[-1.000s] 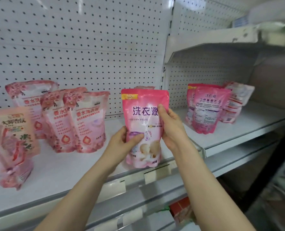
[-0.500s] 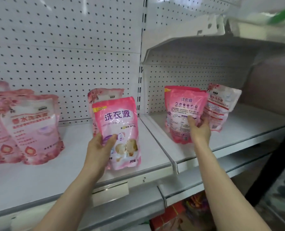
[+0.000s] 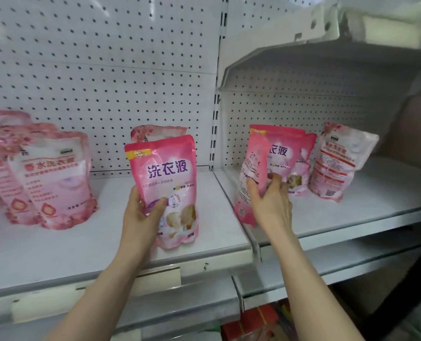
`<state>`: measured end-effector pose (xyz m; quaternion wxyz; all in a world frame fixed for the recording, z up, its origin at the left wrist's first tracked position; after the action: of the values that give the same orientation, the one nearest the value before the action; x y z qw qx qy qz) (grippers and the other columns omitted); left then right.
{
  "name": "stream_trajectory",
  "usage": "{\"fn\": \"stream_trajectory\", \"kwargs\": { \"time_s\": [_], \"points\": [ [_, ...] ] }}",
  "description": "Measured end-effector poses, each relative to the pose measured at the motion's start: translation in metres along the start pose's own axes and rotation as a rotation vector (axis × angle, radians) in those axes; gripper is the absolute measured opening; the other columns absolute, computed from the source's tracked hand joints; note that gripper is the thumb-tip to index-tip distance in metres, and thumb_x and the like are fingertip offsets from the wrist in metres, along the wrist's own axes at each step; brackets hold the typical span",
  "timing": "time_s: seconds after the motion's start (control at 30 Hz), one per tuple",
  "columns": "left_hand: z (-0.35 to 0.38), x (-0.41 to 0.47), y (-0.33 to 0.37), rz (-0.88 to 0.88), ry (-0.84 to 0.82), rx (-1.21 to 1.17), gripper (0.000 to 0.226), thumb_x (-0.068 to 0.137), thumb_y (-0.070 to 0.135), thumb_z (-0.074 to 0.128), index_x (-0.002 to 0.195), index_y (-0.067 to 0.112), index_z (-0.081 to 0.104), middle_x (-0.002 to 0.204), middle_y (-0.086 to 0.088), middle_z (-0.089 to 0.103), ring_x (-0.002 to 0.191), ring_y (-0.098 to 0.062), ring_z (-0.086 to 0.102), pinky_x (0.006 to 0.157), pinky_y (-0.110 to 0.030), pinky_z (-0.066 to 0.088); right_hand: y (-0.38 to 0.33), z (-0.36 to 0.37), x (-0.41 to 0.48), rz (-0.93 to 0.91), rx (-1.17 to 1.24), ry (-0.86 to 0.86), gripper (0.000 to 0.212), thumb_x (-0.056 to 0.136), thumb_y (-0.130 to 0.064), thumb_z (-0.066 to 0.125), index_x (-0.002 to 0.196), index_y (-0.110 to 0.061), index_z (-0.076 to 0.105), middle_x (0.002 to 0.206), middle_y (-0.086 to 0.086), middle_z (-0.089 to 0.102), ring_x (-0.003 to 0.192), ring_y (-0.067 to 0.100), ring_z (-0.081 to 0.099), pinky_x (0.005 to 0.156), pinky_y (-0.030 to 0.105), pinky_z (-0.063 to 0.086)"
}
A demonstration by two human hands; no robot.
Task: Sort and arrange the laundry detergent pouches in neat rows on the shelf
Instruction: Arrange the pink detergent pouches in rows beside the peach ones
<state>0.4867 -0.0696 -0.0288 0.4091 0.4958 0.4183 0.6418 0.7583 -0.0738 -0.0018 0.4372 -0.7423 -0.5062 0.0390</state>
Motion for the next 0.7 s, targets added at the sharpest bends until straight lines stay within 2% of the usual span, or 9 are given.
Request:
{"fn": "stream_trajectory", "kwargs": {
  "time_s": [0.07,0.13,0.2,0.27,0.33,0.47,0.53,0.6,0.7],
  "points": [
    [0.001,0.0,0.0,0.014,0.006,0.008,0.04,0.09,0.001,0.061,0.118,0.029,0.055,0.112,-0.007,0.069,0.103,-0.031,0.067,0.088,-0.054,0.054,0.002,-0.001,0.001,-0.056,-0.055,-0.04,0.056,0.093,-0.057,0.048,0.13,-0.016,0.046,0.125,0.013,0.05,0.11,0.036,0.056,0.09,0.044,0.044],
    [0.003,-0.002,0.001,0.027,0.01,0.018,0.041,0.09,0.002,0.062,0.115,0.033,0.056,0.112,-0.006,0.069,0.102,-0.03,0.067,0.089,-0.057,0.053,0.002,-0.005,0.004,-0.148,0.016,-0.1,0.058,0.09,-0.061,0.053,0.132,-0.021,0.047,0.122,0.003,0.049,0.112,0.023,0.052,0.095,0.04,0.043],
    [0.004,-0.003,0.002,0.034,0.017,0.016,0.04,0.09,0.002,0.062,0.114,0.033,0.056,0.111,-0.006,0.069,0.102,-0.03,0.067,0.088,-0.058,0.053,0.003,-0.009,0.012,-0.128,0.313,-0.252,0.067,0.085,-0.069,0.051,0.136,-0.027,0.044,0.129,-0.007,0.049,0.116,0.011,0.049,0.104,0.037,0.041],
    [0.006,-0.004,0.002,0.033,0.014,0.021,0.04,0.09,0.002,0.062,0.114,0.034,0.056,0.11,-0.004,0.07,0.101,-0.028,0.067,0.088,-0.056,0.053,0.008,-0.011,0.025,-0.034,0.691,-0.385,0.077,0.082,-0.08,0.04,0.139,-0.029,0.045,0.138,-0.005,0.053,0.124,0.013,0.053,0.109,0.041,0.04],
    [0.007,-0.006,0.003,0.034,0.01,0.02,0.041,0.09,0.003,0.061,0.113,0.036,0.056,0.111,-0.004,0.07,0.101,-0.027,0.067,0.088,-0.054,0.054,0.014,-0.01,0.041,0.014,0.856,-0.484,0.082,0.082,-0.081,0.035,0.144,-0.028,0.042,0.145,0.002,0.052,0.13,0.017,0.051,0.111,0.042,0.039],
    [0.006,-0.01,0.004,0.026,0.033,0.006,0.04,0.09,0.002,0.061,0.112,0.036,0.056,0.109,-0.001,0.07,0.101,-0.025,0.068,0.084,-0.047,0.057,0.019,0.012,0.062,0.025,0.838,-0.808,0.046,0.097,-0.052,0.049,0.135,-0.027,0.054,0.137,0.003,0.06,0.13,0.02,0.054,0.113,0.043,0.037],
    [0.004,-0.014,0.005,0.018,0.05,0.001,0.039,0.09,0.002,0.061,0.111,0.035,0.056,0.107,0.0,0.071,0.1,-0.025,0.068,0.084,-0.046,0.057,0.017,0.022,0.064,0.026,0.75,-0.895,0.047,0.096,-0.045,0.057,0.138,-0.024,0.051,0.135,0.0,0.061,0.131,0.018,0.052,0.113,0.037,0.038],
    [0.002,-0.017,0.007,0.006,0.065,0.001,0.039,0.09,0.002,0.061,0.11,0.035,0.056,0.107,-0.001,0.071,0.1,-0.026,0.068,0.085,-0.048,0.057,0.008,0.026,0.065,0.005,0.684,-0.896,0.043,0.094,-0.035,0.061,0.132,-0.017,0.052,0.121,-0.004,0.067,0.12,0.017,0.06,0.1,0.026,0.05],
    [-0.004,-0.018,0.008,0.002,0.095,-0.004,0.039,0.09,0.0,0.06,0.112,0.032,0.057,0.107,-0.004,0.071,0.099,-0.027,0.069,0.085,-0.048,0.056,-0.003,0.033,0.064,0.006,0.579,-0.868,0.065,0.07,-0.044,0.081,0.12,-0.008,0.06,0.108,0.011,0.074,0.103,0.033,0.07,0.096,0.05,0.053]
  ]
}}
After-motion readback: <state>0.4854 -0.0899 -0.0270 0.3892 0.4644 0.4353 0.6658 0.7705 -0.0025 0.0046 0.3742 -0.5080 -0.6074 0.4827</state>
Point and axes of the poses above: each hand's wrist, its own x-axis towards the middle knuckle, its own z-axis out of the palm, y = z × x, the point moved 4 cm from there along x, towards the middle knuckle
